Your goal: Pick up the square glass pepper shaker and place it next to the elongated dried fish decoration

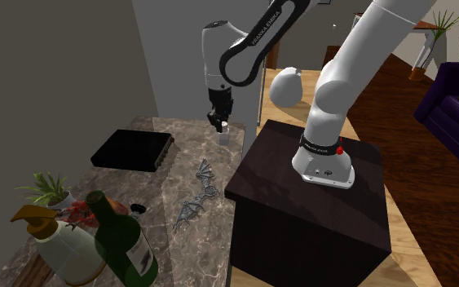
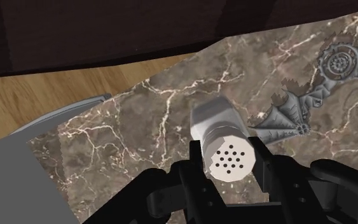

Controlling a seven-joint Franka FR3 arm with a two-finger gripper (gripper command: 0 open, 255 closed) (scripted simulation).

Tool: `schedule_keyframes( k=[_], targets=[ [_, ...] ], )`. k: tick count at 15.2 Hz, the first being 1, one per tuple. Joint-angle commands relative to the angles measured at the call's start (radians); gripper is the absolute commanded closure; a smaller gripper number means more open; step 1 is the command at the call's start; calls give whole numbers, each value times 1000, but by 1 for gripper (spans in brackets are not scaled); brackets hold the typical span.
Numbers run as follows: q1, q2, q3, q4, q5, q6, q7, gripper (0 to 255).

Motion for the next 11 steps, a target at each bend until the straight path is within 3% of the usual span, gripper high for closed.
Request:
schedule_keyframes(
  k=[1, 11],
  targets=[
    [4, -30, -6, 9, 4, -39, -6, 255],
    [14, -155, -31, 69, 10, -224, -21, 255]
  ],
)
